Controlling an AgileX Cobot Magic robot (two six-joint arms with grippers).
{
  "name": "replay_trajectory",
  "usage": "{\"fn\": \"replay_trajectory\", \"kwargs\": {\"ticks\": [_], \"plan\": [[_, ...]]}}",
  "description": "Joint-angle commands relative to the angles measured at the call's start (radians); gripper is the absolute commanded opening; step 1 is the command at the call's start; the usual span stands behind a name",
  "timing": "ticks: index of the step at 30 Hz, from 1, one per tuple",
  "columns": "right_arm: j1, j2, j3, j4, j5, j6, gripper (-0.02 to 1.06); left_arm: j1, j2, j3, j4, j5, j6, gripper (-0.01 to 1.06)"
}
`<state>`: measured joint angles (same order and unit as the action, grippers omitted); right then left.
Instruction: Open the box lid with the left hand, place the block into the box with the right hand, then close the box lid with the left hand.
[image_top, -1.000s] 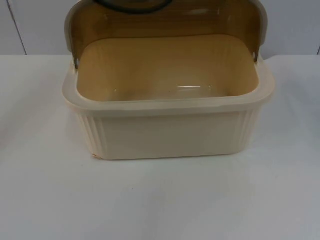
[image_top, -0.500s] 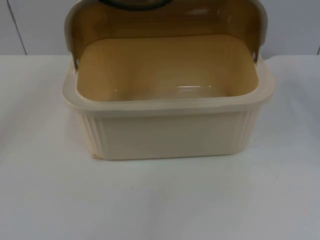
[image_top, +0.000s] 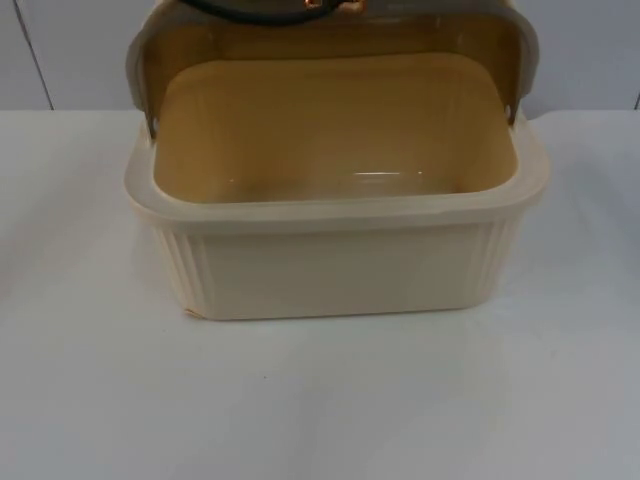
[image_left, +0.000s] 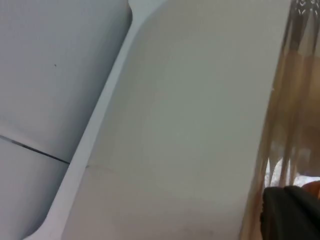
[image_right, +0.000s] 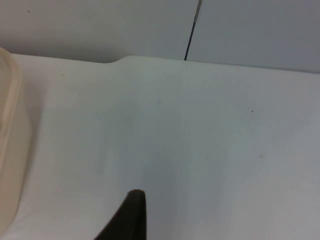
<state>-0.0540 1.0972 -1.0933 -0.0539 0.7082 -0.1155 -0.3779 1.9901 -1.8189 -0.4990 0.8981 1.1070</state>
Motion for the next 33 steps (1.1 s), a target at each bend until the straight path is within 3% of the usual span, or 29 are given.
{"fn": "replay_trajectory", "kwargs": {"ticks": [1,9,12,14,19,26,33], "plan": [[-0.003,-0.008,-0.008,0.008,0.002,-0.007,1.05,-0.006,-0.01,0.033,0.001,0.014,-0.009,0.0],[-0.003,-0.008,-0.008,0.017,0.002,-0.007,1.05,-0.03,-0.068,0.17,0.021,-0.05,-0.014,0.0],[-0.003,-0.008,-0.008,0.035,0.002,-0.007,1.05,-0.053,-0.1,0.246,0.059,-0.121,-0.039,0.0],[-0.003,-0.008,-0.008,0.037,0.006,-0.007,1.05,-0.077,-0.127,0.325,0.09,-0.213,-0.067,0.0],[-0.003,-0.008,-0.008,0.037,0.015,-0.007,1.05,-0.124,-0.163,0.443,0.117,-0.304,-0.072,0.0],[-0.003,-0.008,-0.008,0.041,0.027,-0.007,1.05,-0.179,-0.196,0.532,0.153,-0.405,-0.127,0.0],[-0.003,-0.008,-0.008,0.046,0.034,-0.007,1.05,-0.204,-0.211,0.551,0.194,-0.427,-0.177,0.0]]}}
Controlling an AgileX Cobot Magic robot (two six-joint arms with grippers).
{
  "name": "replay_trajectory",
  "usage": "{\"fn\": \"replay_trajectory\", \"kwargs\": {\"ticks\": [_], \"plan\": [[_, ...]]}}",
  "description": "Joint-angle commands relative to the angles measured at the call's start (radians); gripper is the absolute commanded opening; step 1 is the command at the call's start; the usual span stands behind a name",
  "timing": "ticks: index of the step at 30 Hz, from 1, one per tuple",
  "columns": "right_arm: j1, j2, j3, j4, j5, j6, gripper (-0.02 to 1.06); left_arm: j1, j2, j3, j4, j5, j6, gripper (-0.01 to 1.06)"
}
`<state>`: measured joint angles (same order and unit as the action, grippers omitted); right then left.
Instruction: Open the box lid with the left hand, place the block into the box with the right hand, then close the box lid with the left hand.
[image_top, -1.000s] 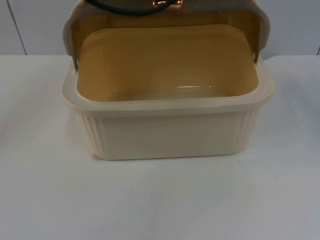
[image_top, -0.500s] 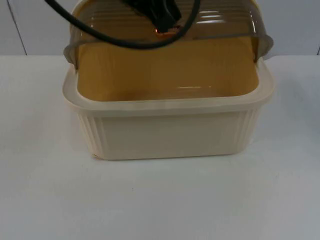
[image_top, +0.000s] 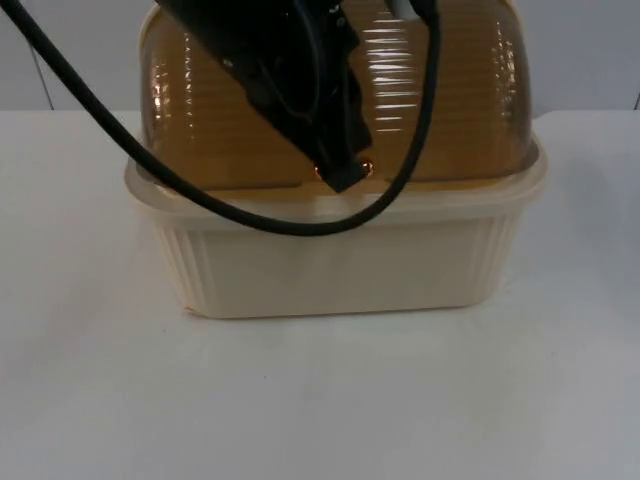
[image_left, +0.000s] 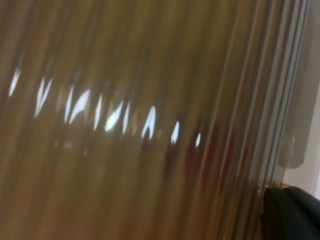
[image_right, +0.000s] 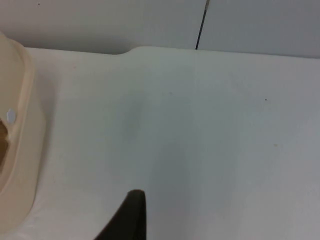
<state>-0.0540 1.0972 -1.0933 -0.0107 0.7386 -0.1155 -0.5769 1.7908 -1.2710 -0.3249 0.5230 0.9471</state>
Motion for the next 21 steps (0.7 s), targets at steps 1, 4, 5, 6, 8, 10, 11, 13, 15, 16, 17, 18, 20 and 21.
{"fn": "replay_trajectory", "kwargs": {"ticks": [1,4,5,6,8,10,11,13,15,16,17,18,20,21], "plan": [[-0.003,-0.008,-0.008,0.003,0.004,-0.007,1.05,-0.007,-0.014,0.007,0.02,-0.051,-0.024,0.0],[-0.003,-0.008,-0.008,0.016,0.004,-0.007,1.05,-0.016,-0.025,0.027,0.023,-0.057,-0.041,0.0],[-0.003,-0.008,-0.008,0.016,0.004,-0.007,1.05,-0.016,-0.025,0.027,0.023,-0.057,-0.041,0.0],[-0.003,-0.008,-0.008,0.016,0.007,-0.007,1.05,-0.016,-0.027,0.035,0.025,-0.061,-0.041,0.0],[-0.003,-0.008,-0.008,0.016,0.011,-0.007,1.05,-0.016,-0.04,0.056,0.025,-0.061,-0.045,0.0],[-0.003,-0.008,-0.008,0.016,0.014,-0.007,1.05,-0.016,-0.049,0.064,0.025,-0.061,-0.063,0.0],[-0.003,-0.008,-0.008,0.016,0.014,-0.007,1.05,-0.016,-0.049,0.064,0.025,-0.061,-0.063,0.0],[-0.003,-0.008,-0.008,0.016,0.018,-0.007,1.05,-0.025,-0.065,0.07,0.025,-0.059,-0.067,0.0],[-0.003,-0.008,-0.008,0.016,0.024,-0.007,1.05,-0.034,-0.074,0.07,0.025,-0.057,-0.067,0.0],[-0.003,-0.008,-0.008,0.016,0.024,-0.007,1.05,-0.034,-0.074,0.07,0.025,-0.057,-0.067,0.0],[-0.003,-0.008,-0.008,0.016,0.026,-0.007,1.05,-0.045,-0.082,0.07,0.027,-0.055,-0.072,0.0],[-0.003,-0.008,-0.008,0.016,0.029,-0.007,1.05,-0.054,-0.088,0.07,0.027,-0.048,-0.074,0.0],[-0.003,-0.008,-0.008,0.016,0.031,-0.007,1.05,-0.07,-0.112,0.07,0.027,-0.047,-0.074,0.0],[-0.003,-0.008,-0.008,0.016,0.031,-0.007,1.05,-0.076,-0.12,0.07,0.027,-0.049,-0.074,0.0]]}}
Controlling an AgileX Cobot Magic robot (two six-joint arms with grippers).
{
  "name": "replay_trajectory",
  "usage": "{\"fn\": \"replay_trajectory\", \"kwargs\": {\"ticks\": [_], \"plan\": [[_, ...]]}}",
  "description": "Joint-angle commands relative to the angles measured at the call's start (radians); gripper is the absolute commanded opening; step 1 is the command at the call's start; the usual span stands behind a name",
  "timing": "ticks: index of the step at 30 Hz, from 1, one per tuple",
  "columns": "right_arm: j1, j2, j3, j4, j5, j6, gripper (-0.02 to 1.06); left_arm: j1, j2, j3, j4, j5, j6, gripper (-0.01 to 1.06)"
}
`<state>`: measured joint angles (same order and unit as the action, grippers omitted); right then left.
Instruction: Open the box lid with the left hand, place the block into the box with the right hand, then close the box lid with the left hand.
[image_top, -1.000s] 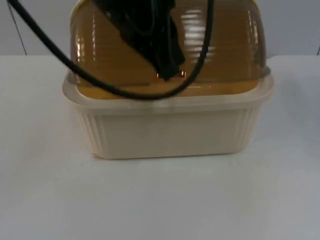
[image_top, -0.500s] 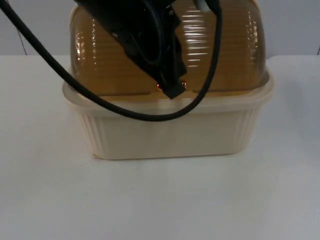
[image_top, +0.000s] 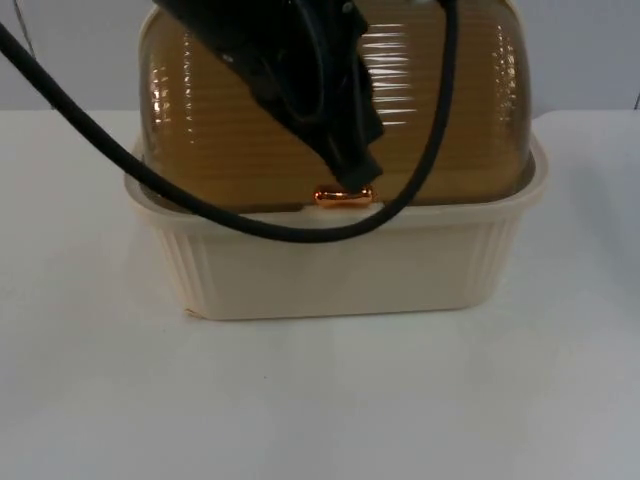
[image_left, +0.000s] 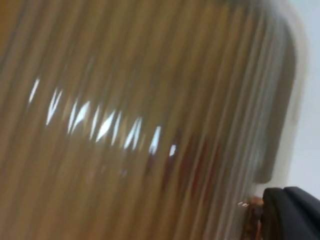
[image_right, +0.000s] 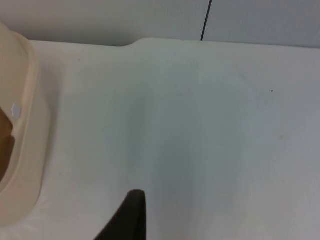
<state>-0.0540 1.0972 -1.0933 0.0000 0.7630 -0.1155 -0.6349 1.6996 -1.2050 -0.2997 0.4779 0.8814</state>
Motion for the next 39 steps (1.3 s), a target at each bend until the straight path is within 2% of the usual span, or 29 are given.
{"fn": "replay_trajectory", "kwargs": {"ticks": [1,6,10,11,16,19,24,25,29,30,33,35,36,39], "plan": [[-0.003,-0.008,-0.008,0.005,0.007,-0.007,1.05,-0.018,-0.029,0.004,0.002,-0.004,-0.008,0.0],[-0.003,-0.008,-0.008,0.005,0.007,-0.007,1.05,-0.042,-0.125,0.002,-0.006,-0.049,-0.008,0.0],[-0.003,-0.008,-0.008,0.01,0.007,-0.007,1.05,-0.028,-0.251,0.002,-0.014,-0.146,-0.065,0.0],[-0.003,-0.008,-0.008,0.01,0.007,-0.007,1.05,-0.028,-0.251,0.002,-0.014,-0.146,-0.065,0.0],[-0.003,-0.008,-0.008,0.014,0.007,-0.007,1.05,0.065,-0.39,0.002,-0.031,-0.285,-0.301,0.0],[-0.003,-0.008,-0.008,0.026,0.007,-0.007,1.05,0.136,-0.427,0.002,-0.031,-0.297,-0.404,0.0],[-0.003,-0.008,-0.008,0.032,0.007,-0.007,1.05,0.363,-0.484,0.002,-0.031,-0.25,-0.515,0.0],[-0.003,-0.008,-0.008,0.032,0.007,-0.007,1.05,0.363,-0.484,0.002,-0.031,-0.25,-0.515,0.0],[-0.003,-0.008,-0.008,0.032,0.007,-0.007,1.05,0.565,-0.513,0.002,-0.034,-0.184,-0.532,0.0],[-0.003,-0.008,-0.008,0.032,0.007,-0.007,1.05,0.565,-0.513,0.002,-0.034,-0.184,-0.532,0.0],[-0.003,-0.008,-0.008,0.032,0.007,-0.007,1.05,0.694,-0.527,0.002,-0.034,-0.141,-0.536,0.0],[-0.003,-0.008,-0.008,0.032,0.007,-0.007,1.05,0.762,-0.534,0.002,-0.034,-0.106,-0.6,0.0],[-0.003,-0.008,-0.008,0.032,0.007,-0.007,1.05,0.762,-0.534,0.002,-0.034,-0.106,-0.6,0.0],[-0.003,-0.008,-0.008,0.032,0.007,-0.007,1.05,0.81,-0.538,0.006,-0.032,-0.028,-0.656,0.0]]}}
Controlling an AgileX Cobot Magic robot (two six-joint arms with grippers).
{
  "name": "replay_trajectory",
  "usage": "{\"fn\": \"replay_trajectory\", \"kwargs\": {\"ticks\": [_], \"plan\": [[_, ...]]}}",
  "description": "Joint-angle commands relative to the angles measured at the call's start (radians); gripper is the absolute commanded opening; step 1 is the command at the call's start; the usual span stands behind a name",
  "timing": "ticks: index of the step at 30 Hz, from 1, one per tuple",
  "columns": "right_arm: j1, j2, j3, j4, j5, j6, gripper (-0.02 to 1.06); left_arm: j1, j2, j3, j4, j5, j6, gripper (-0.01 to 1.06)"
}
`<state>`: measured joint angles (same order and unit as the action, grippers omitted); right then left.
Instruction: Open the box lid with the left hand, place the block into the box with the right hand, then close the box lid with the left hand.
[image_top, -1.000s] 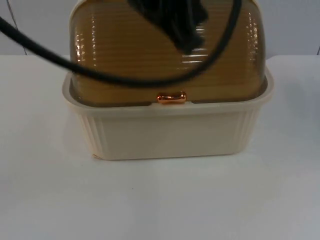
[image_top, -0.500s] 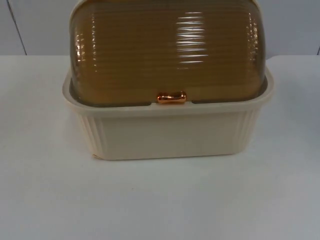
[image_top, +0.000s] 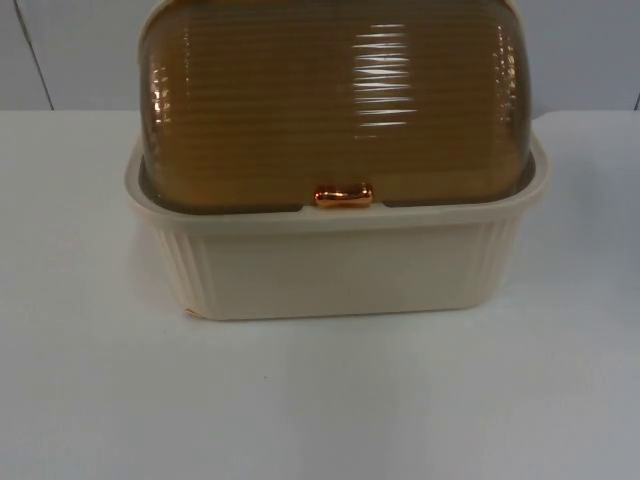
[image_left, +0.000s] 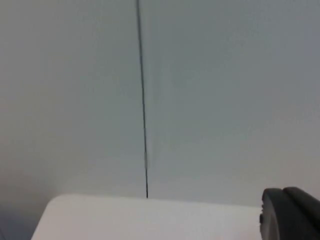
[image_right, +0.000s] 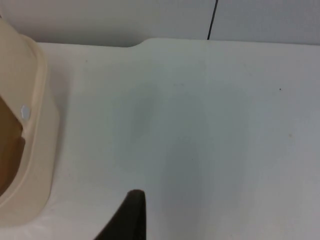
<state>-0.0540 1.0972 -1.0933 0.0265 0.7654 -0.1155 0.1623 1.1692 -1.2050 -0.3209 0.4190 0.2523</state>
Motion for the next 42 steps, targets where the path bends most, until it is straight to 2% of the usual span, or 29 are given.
{"fn": "replay_trajectory", "kwargs": {"ticks": [1,8,9,10,12,13,14,15,21,23,27,35,38,42], "plan": [[-0.003,-0.008,-0.008,0.005,0.003,-0.007,1.05,0.013,-0.008,0.008,-0.001,0.043,-0.021,0.0],[-0.003,-0.008,-0.008,0.005,0.0,-0.007,1.05,0.013,0.006,0.012,0.109,0.081,-0.01,0.0],[-0.003,-0.008,-0.008,0.005,0.0,-0.007,1.05,0.013,0.011,0.012,0.107,0.093,0.013,0.05],[-0.003,-0.008,-0.008,0.005,0.0,-0.007,1.05,0.013,0.011,0.012,0.107,0.093,0.013,0.05],[-0.003,-0.008,-0.008,0.005,0.0,-0.007,1.05,0.013,0.028,0.012,0.093,0.126,0.029,0.29],[-0.003,-0.008,-0.008,0.005,0.0,-0.007,1.05,0.013,0.032,0.014,0.072,0.136,0.029,0.52],[-0.003,-0.008,-0.008,0.005,0.0,-0.007,1.05,0.013,0.039,0.014,0.051,0.144,0.019,0.81],[-0.003,-0.008,-0.008,0.005,0.001,-0.007,1.05,0.013,0.046,0.014,0.039,0.156,0.02,1.04],[-0.003,-0.008,-0.008,0.005,0.001,-0.007,1.05,0.013,0.045,0.014,0.04,0.167,0.019,1.01],[-0.003,-0.008,-0.008,0.006,0.001,-0.005,1.05,0.013,0.045,0.014,0.035,0.146,0.019,1.01],[-0.003,-0.008,-0.008,0.003,0.001,0.008,1.05,0.013,0.037,0.014,-0.002,0.046,0.019,1.01],[-0.003,-0.008,-0.008,0.003,-0.049,0.016,1.05,0.013,0.006,0.014,-0.015,0.05,0.019,1.01],[-0.003,-0.008,-0.008,0.005,-0.059,0.064,1.05,0.013,-0.013,0.014,-0.048,0.021,0.019,1.01],[-0.003,-0.008,-0.008,0.005,-0.067,0.067,1.05,0.013,-0.015,0.014,-0.037,0.012,0.026,1.01]]}}
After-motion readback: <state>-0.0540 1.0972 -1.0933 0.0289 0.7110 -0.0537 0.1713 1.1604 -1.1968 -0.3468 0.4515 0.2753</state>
